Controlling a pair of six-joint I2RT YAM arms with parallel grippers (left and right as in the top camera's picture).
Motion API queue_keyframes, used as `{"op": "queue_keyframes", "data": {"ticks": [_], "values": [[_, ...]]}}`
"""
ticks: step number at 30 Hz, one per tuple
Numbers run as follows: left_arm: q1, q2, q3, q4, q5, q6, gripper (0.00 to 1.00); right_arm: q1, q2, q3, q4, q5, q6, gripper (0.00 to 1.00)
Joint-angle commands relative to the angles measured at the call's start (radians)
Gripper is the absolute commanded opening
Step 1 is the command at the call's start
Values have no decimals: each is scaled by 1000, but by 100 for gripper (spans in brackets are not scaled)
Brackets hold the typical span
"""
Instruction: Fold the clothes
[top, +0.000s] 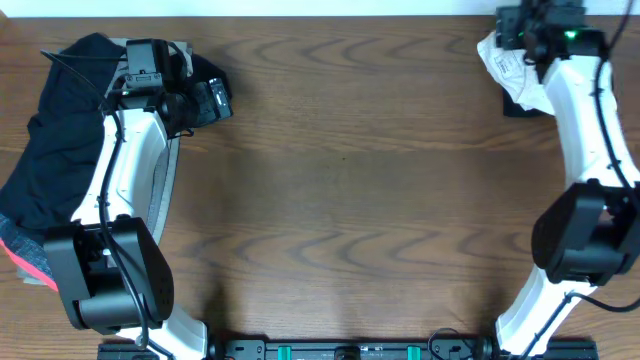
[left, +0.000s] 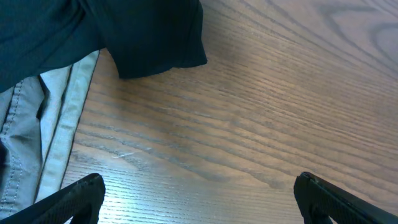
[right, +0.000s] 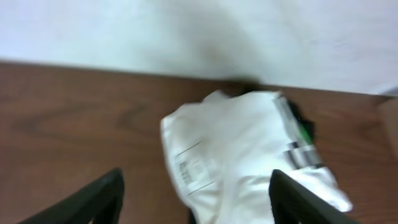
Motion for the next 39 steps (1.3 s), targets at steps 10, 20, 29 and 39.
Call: {"op": "queue_keyframes", "data": {"ticks": [10,20,29,39], "values": [[4,15,-4,-4,-10,24,98,-225,222,-8,101,-148,133,8],[4,15,-4,-18,-10,24,98,-351,328,-10,80,-146,311,1],[4,15,-4,-21,-9,24,98,-399,440,-10,35,-154,311,1],[4,15,-4,-25,-9,24,98,-403,310,-6,44,-232,293,15]]}}
